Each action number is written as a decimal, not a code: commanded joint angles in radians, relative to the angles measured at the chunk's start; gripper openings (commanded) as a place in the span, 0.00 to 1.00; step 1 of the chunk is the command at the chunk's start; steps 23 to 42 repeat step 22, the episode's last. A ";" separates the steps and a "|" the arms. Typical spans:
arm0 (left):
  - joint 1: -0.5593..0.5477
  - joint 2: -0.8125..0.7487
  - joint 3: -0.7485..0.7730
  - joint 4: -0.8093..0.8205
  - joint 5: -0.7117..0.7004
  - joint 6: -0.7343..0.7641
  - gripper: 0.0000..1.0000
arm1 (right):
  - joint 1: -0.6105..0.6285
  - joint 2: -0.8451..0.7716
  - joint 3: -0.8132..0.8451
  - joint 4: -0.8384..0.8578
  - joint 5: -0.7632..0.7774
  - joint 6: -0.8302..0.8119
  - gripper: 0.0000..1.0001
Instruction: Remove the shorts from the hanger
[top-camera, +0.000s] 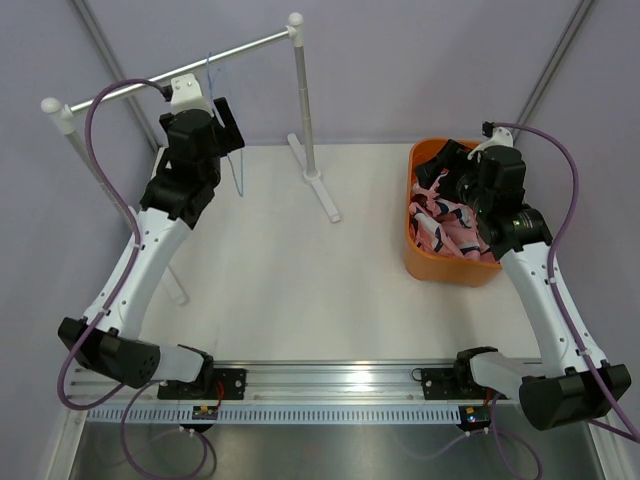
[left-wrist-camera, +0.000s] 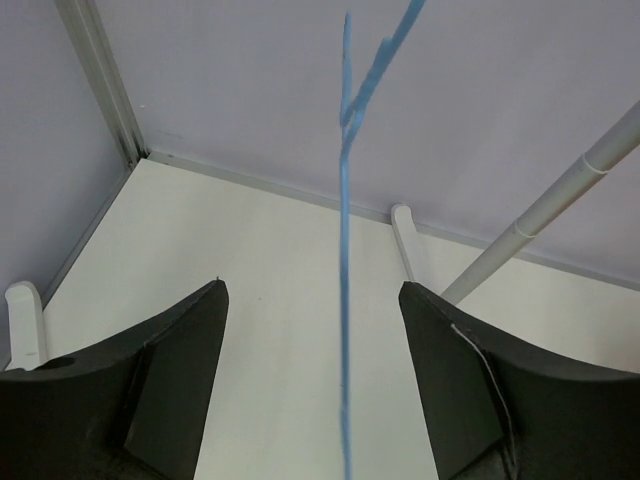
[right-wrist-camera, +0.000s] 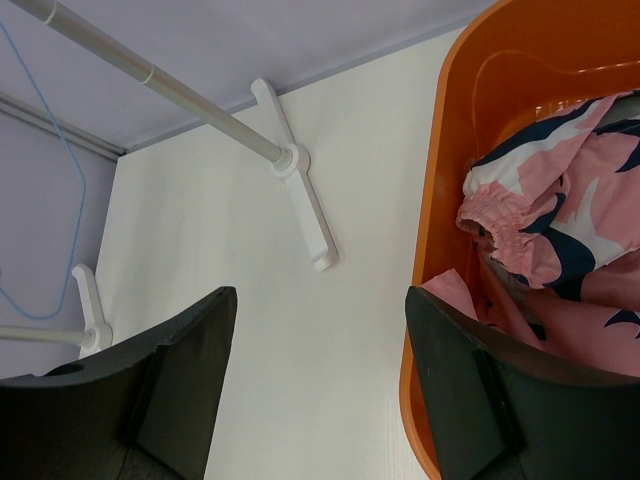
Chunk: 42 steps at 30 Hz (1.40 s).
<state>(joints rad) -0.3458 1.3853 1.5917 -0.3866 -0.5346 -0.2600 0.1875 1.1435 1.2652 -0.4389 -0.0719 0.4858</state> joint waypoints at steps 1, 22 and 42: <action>-0.007 -0.087 -0.068 0.123 0.049 0.004 0.76 | 0.000 -0.027 -0.004 0.023 -0.019 -0.013 0.77; -0.130 -0.411 -0.134 -0.028 0.162 0.007 0.83 | 0.000 -0.171 -0.009 0.023 -0.051 -0.046 0.94; -0.130 -0.411 -0.134 -0.028 0.162 0.007 0.83 | 0.000 -0.171 -0.009 0.023 -0.051 -0.046 0.94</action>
